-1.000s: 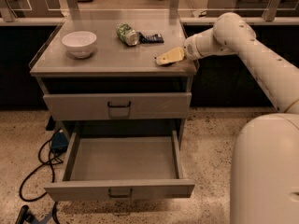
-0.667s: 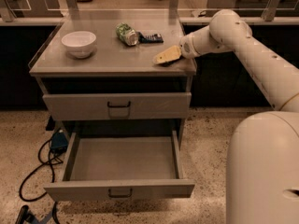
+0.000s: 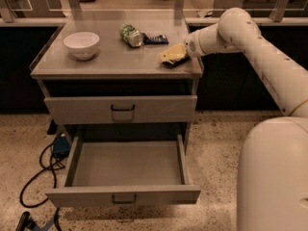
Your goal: Place rxbar chocolate into middle drawer
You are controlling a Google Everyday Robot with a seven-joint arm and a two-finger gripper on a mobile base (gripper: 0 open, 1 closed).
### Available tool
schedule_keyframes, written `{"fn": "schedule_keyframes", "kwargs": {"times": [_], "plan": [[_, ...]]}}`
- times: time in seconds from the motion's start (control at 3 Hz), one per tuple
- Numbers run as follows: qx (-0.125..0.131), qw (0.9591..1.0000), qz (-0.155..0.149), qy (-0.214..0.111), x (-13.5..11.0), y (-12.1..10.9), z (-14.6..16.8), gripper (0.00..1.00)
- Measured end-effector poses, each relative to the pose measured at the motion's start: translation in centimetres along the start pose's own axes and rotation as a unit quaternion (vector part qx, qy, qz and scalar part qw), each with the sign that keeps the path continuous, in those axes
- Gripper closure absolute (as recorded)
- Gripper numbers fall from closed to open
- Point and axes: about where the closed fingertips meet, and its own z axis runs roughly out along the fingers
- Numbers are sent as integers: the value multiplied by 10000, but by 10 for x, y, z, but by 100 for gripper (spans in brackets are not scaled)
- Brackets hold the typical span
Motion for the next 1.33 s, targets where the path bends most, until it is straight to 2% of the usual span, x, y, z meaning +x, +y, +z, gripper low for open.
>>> {"fn": "schedule_keyframes", "kwargs": {"times": [0.33,0.67,1.0,1.33], "plan": [[0,10000,0,0,0,0,0,0],[9,9998,80,199,11,-3,15,0],[8,9998,80,199,11,-3,15,0],[8,9998,80,199,11,-3,15,19]]}}
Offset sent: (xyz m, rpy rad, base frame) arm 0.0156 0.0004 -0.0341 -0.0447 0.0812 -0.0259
